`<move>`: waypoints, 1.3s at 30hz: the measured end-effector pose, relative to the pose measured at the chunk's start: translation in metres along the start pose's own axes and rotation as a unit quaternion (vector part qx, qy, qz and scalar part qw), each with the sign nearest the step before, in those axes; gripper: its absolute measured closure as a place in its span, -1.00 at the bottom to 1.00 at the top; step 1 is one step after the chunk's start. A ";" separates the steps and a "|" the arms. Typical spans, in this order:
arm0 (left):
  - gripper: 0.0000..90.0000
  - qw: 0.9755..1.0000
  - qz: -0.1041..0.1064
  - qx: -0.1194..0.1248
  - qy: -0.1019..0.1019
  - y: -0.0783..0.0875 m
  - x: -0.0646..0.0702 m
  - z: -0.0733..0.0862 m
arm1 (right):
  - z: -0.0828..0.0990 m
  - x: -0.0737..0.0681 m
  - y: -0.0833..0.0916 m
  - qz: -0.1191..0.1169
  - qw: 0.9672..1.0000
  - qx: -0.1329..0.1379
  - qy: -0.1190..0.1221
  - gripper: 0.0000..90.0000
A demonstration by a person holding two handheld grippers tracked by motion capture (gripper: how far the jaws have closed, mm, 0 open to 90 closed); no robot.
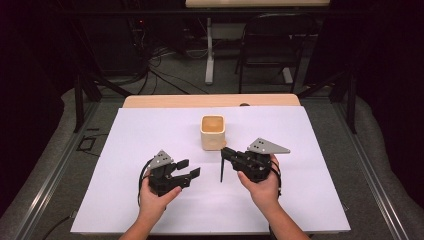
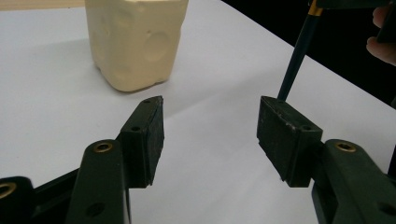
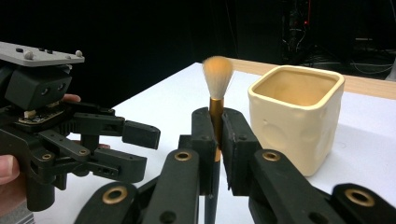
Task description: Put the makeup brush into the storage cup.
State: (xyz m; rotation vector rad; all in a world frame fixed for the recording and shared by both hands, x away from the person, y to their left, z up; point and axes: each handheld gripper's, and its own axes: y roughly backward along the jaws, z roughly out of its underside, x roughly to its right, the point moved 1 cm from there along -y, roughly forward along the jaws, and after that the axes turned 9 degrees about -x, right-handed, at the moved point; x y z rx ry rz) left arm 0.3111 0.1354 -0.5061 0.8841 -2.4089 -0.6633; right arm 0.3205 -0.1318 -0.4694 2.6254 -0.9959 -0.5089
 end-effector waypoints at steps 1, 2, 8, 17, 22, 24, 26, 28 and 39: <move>-0.07 1.000 -0.002 0.001 0.001 0.000 0.000 0.000 | 0.000 0.000 0.000 -0.001 1.000 0.000 -0.001 0.87; -0.08 1.000 -0.003 0.003 0.001 0.000 -0.001 0.000 | 0.000 0.000 0.000 0.001 1.000 0.000 0.000 0.87; -0.13 1.000 -0.011 0.005 0.003 0.001 -0.003 0.000 | -0.001 0.003 0.001 0.007 1.000 -0.001 0.000 0.87; -0.19 0.999 -0.032 0.017 0.009 0.005 -0.009 0.001 | 0.000 0.007 0.001 0.020 1.000 0.003 0.002 0.87; -0.21 0.999 -0.037 0.020 0.011 0.009 -0.011 0.000 | -0.002 0.008 0.002 0.026 1.000 0.004 0.006 0.87; -0.21 0.999 -0.047 0.022 0.012 0.009 -0.013 0.001 | -0.004 0.008 0.003 0.032 0.999 0.002 0.010 0.87; -0.22 0.998 -0.062 0.020 0.004 0.009 -0.013 0.002 | -0.006 0.010 0.002 0.033 0.999 0.007 0.008 0.87; -0.23 0.997 -0.070 0.019 -0.002 0.008 -0.013 0.002 | -0.007 0.012 0.000 0.031 0.999 0.011 0.006 0.87; -0.24 0.996 -0.086 0.014 -0.007 0.008 -0.014 0.003 | -0.019 0.016 -0.004 0.042 0.999 -0.002 0.020 0.87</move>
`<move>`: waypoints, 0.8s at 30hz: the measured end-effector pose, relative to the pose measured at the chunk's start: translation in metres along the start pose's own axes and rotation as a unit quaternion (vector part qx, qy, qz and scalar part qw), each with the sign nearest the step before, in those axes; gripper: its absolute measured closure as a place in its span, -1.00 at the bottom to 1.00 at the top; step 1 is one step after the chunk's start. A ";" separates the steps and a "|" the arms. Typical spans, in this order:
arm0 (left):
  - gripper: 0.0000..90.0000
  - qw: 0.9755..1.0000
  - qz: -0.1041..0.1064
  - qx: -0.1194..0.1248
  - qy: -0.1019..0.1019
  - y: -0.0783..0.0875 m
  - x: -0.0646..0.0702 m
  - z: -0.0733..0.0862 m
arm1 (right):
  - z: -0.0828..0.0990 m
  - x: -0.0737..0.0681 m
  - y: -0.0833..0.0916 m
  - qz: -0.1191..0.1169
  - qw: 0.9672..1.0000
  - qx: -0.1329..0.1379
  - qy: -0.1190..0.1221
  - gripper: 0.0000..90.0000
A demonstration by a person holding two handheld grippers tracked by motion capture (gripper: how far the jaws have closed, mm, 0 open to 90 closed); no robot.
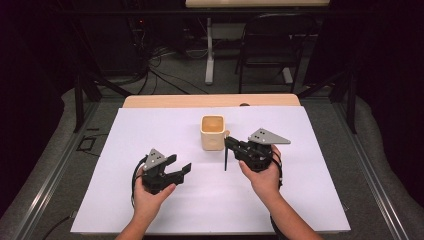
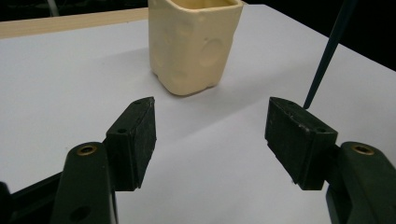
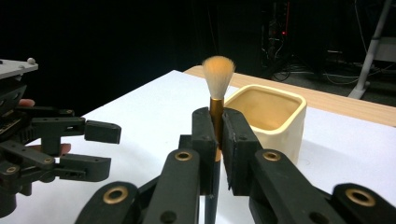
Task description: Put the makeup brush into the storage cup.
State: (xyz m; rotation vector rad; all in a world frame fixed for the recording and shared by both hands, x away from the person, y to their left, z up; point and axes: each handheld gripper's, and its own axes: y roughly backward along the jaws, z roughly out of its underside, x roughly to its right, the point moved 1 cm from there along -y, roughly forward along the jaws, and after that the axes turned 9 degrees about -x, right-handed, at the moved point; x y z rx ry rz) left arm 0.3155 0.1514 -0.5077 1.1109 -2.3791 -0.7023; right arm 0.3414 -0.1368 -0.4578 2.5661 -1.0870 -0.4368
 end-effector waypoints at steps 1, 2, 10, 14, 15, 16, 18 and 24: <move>-0.24 1.000 -0.001 0.000 0.003 0.000 0.000 0.000 | -0.001 0.000 -0.002 -0.002 1.000 0.006 -0.003 0.87; -0.24 1.000 -0.002 0.000 0.002 0.000 -0.001 0.000 | -0.002 0.001 -0.001 -0.001 1.000 0.004 -0.004 0.87; -0.26 1.000 -0.009 0.000 0.003 0.001 -0.004 0.000 | -0.012 0.006 -0.002 0.009 1.000 0.001 -0.001 0.87; -0.27 1.000 -0.009 0.003 0.009 0.002 -0.006 0.000 | -0.016 0.010 -0.002 0.010 1.000 0.001 -0.005 0.87; -0.27 1.000 -0.008 0.004 0.010 0.002 -0.007 0.000 | -0.017 0.010 -0.003 0.010 1.000 0.006 -0.007 0.87; -0.27 1.000 -0.009 0.006 0.009 0.002 -0.008 -0.001 | -0.018 0.011 -0.003 0.013 1.000 0.002 -0.005 0.87; -0.27 1.000 -0.009 0.006 0.012 0.003 -0.009 -0.001 | -0.020 0.011 -0.004 0.016 1.000 0.006 -0.001 0.87; -0.27 1.000 -0.012 0.011 0.019 0.003 -0.011 -0.003 | -0.029 0.012 -0.003 0.025 1.000 -0.002 0.011 0.87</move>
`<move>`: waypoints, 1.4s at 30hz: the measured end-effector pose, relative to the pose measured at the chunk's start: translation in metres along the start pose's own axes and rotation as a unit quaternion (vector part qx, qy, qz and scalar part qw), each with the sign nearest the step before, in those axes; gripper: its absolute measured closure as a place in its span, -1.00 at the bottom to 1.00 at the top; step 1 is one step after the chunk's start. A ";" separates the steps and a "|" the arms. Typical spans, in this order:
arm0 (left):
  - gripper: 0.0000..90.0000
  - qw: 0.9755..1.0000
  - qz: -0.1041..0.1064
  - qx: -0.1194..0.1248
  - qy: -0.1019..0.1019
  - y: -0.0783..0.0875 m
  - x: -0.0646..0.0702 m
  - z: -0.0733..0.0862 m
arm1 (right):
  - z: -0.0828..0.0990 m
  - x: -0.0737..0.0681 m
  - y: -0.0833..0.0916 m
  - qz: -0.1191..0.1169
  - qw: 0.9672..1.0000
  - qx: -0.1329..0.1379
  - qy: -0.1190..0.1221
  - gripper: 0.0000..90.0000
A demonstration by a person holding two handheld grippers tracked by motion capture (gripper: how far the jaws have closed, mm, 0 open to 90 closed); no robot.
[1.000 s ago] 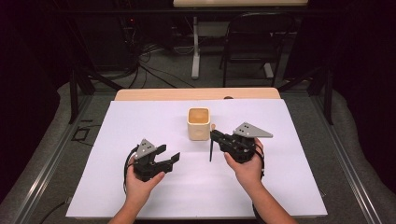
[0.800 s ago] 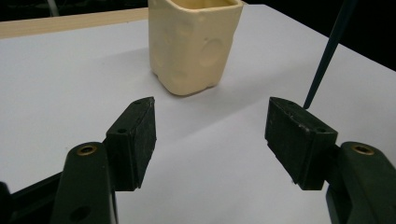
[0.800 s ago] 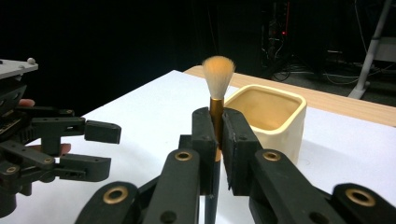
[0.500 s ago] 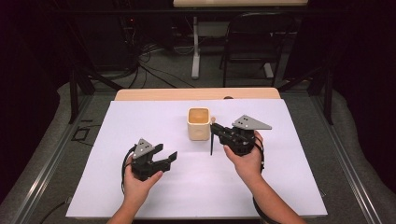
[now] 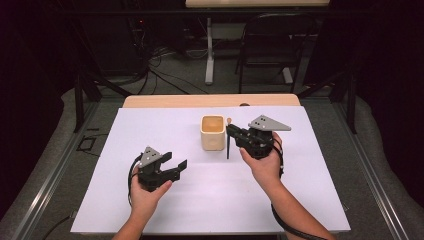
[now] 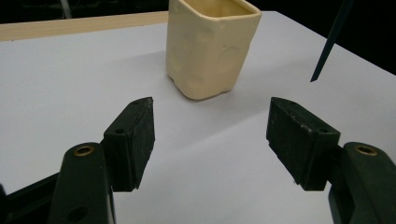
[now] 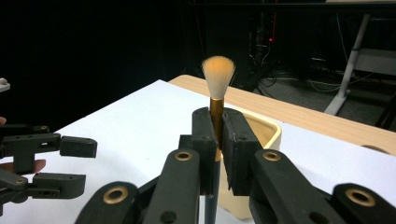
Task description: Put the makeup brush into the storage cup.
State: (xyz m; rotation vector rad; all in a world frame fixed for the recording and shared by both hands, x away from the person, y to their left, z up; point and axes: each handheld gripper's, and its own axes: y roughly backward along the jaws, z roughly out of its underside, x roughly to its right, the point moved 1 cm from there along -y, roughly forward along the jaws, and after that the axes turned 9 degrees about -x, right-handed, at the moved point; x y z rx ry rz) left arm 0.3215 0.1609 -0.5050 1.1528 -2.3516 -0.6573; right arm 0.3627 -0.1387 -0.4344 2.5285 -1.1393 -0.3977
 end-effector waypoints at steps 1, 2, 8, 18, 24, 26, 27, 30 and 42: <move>-0.27 1.000 -0.001 0.000 0.001 0.000 0.000 -0.001 | -0.002 0.000 -0.001 -0.001 1.000 0.008 -0.003 0.87; -0.27 1.000 -0.002 -0.002 0.000 0.000 0.000 -0.001 | -0.004 0.000 -0.001 -0.002 1.000 0.006 -0.004 0.87; -0.26 1.000 -0.006 0.003 0.004 0.001 -0.003 -0.001 | -0.012 0.001 -0.006 0.001 1.000 0.005 -0.001 0.87; -0.26 1.000 -0.009 0.009 0.009 0.003 -0.007 -0.002 | -0.027 0.001 -0.012 0.006 1.000 0.005 0.007 0.87; -0.26 1.000 -0.013 0.006 0.015 0.005 -0.010 -0.002 | -0.032 0.001 -0.019 0.005 1.000 0.003 0.005 0.87; -0.26 1.000 -0.014 0.006 0.013 0.005 -0.011 -0.002 | -0.032 0.001 -0.021 0.004 1.000 0.002 0.003 0.87; -0.26 1.000 -0.014 0.006 0.014 0.005 -0.011 -0.002 | -0.033 0.001 -0.022 0.004 1.000 0.003 0.003 0.87; -0.26 1.000 -0.014 0.006 0.016 0.005 -0.012 -0.001 | -0.035 0.001 -0.024 0.006 1.000 0.001 0.006 0.87; -0.26 1.000 -0.020 0.008 0.012 0.009 -0.016 0.001 | -0.049 0.002 -0.030 0.005 1.000 0.004 0.007 0.87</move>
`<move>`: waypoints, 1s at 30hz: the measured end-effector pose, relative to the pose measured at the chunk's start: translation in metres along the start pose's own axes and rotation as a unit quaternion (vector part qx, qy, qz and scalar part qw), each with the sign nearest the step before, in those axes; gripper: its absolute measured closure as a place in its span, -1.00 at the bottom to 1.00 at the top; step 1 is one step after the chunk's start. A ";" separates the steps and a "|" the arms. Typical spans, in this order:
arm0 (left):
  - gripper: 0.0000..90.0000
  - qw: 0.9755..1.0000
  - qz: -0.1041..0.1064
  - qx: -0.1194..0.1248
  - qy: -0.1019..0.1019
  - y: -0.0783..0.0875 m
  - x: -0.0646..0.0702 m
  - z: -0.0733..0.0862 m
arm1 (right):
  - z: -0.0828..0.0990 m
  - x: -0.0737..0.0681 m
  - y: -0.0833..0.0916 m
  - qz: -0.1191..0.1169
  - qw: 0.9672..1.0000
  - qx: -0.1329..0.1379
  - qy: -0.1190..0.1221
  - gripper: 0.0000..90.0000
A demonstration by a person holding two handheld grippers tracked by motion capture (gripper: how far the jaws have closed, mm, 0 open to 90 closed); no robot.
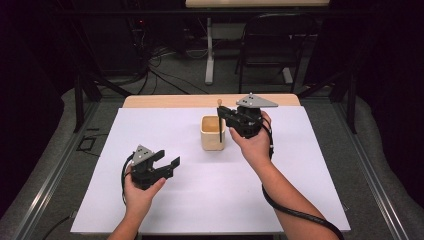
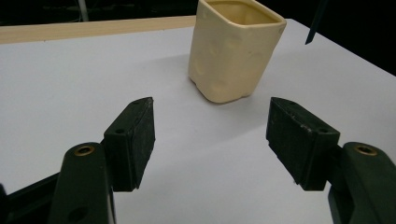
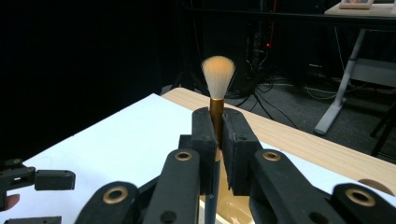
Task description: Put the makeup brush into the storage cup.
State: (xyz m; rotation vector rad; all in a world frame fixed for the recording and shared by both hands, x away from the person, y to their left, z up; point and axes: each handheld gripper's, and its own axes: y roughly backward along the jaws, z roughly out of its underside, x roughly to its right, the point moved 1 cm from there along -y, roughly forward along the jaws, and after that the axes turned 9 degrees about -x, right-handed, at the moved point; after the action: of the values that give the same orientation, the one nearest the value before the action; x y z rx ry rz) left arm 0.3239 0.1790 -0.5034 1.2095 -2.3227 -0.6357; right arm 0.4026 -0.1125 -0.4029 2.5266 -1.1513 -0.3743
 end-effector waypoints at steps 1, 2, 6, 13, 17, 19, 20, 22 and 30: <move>-0.26 1.000 0.000 0.001 0.000 0.001 0.000 0.000 | -0.001 0.000 0.000 -0.001 1.000 0.002 0.000 0.87; -0.26 1.000 -0.002 0.002 0.001 0.001 0.000 0.000 | -0.002 0.000 0.000 0.000 1.000 -0.003 0.001 0.87; -0.26 1.000 -0.003 0.001 0.004 0.003 -0.001 0.001 | -0.006 0.001 -0.002 0.000 1.000 -0.001 0.001 0.87; -0.26 1.000 -0.006 0.004 0.005 0.006 -0.003 0.002 | -0.017 0.007 -0.005 0.013 1.000 0.005 -0.001 0.87; -0.26 1.000 -0.007 0.006 0.006 0.007 -0.004 0.001 | -0.022 0.009 -0.008 0.021 1.000 0.001 -0.001 0.87; -0.26 1.000 -0.007 0.005 0.006 0.007 -0.004 0.002 | -0.023 0.009 -0.010 0.025 1.000 -0.005 0.000 0.87; -0.26 1.000 -0.006 0.005 0.006 0.007 -0.005 0.002 | -0.024 0.009 -0.012 0.028 1.000 -0.004 0.004 0.87; -0.26 1.000 -0.006 0.005 0.006 0.007 -0.005 0.002 | -0.026 0.009 -0.014 0.031 1.000 -0.003 0.003 0.87; -0.26 1.000 -0.006 0.007 0.007 0.007 -0.005 0.001 | -0.034 0.007 -0.021 0.042 0.999 -0.009 0.006 0.87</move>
State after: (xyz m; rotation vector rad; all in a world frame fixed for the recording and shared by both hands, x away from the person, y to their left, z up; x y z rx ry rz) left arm 0.3216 0.1867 -0.5011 1.2302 -2.3139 -0.6137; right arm 0.4341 -0.0986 -0.3815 2.4531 -1.2387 -0.3455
